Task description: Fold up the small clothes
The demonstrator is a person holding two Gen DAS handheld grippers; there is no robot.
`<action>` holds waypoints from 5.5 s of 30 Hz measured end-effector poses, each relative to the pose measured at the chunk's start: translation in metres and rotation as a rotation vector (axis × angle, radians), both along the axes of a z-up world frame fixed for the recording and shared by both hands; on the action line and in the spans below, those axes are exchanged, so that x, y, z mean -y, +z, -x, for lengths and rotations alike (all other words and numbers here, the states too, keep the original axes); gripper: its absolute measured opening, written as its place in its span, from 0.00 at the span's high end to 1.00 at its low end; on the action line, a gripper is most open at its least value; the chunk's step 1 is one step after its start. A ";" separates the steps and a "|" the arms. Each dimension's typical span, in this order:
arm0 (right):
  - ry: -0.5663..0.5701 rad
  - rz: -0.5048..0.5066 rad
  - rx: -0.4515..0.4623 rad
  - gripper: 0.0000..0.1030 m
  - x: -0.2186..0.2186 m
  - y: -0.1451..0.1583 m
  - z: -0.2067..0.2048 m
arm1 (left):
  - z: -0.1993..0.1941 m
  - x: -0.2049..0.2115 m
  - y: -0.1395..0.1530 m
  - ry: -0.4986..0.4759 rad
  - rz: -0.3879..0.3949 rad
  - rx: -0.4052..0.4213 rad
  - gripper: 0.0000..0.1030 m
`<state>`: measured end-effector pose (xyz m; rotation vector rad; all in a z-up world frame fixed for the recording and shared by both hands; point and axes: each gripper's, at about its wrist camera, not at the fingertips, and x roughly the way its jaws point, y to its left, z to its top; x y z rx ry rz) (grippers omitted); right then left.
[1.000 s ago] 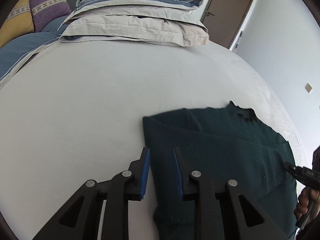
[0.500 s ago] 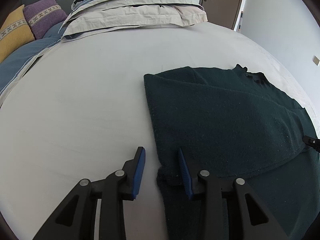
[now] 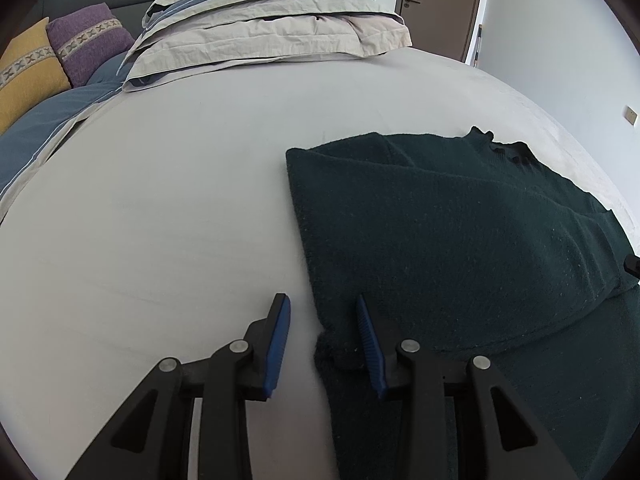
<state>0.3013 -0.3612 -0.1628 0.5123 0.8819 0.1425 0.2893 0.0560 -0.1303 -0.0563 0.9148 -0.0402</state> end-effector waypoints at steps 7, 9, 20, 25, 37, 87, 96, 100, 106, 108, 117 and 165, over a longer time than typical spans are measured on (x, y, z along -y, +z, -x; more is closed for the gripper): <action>0.026 0.078 -0.083 0.96 -0.014 -0.017 -0.008 | 0.003 -0.016 0.005 -0.012 0.110 -0.005 0.45; -0.004 0.043 -0.064 0.92 -0.008 -0.005 0.007 | 0.016 -0.026 0.011 0.002 0.158 -0.020 0.39; 0.059 0.073 0.083 0.39 0.004 0.034 0.168 | 0.192 -0.055 0.020 -0.072 0.399 -0.157 0.35; 0.105 0.032 0.039 0.39 0.010 0.022 0.227 | 0.241 -0.050 0.023 -0.133 0.427 -0.197 0.37; 0.104 -0.056 0.011 0.39 0.053 0.008 0.335 | 0.258 -0.047 -0.010 -0.182 0.627 -0.317 0.49; 0.080 -0.128 -0.031 0.95 0.078 0.022 0.360 | 0.275 -0.058 0.037 -0.213 0.731 -0.191 0.94; 0.046 -0.316 0.163 0.95 0.073 0.069 0.336 | 0.253 -0.069 0.059 -0.158 0.976 -0.108 0.94; 0.012 -0.370 0.227 0.95 0.075 0.085 0.317 | 0.232 -0.075 0.072 -0.133 1.048 -0.055 0.94; -0.005 -0.361 0.267 0.95 0.078 0.111 0.267 | 0.191 -0.080 0.088 -0.105 1.111 0.006 0.94; -0.020 -0.356 0.278 0.95 0.084 0.117 0.247 | 0.175 -0.082 0.091 -0.091 1.121 0.022 0.94; -0.094 -0.361 0.292 0.95 0.104 0.127 0.148 | 0.089 -0.082 0.085 -0.019 1.150 0.041 0.94; 0.554 0.800 0.017 0.67 -0.115 0.038 -0.186 | -0.088 -0.005 0.010 0.039 0.476 0.008 0.35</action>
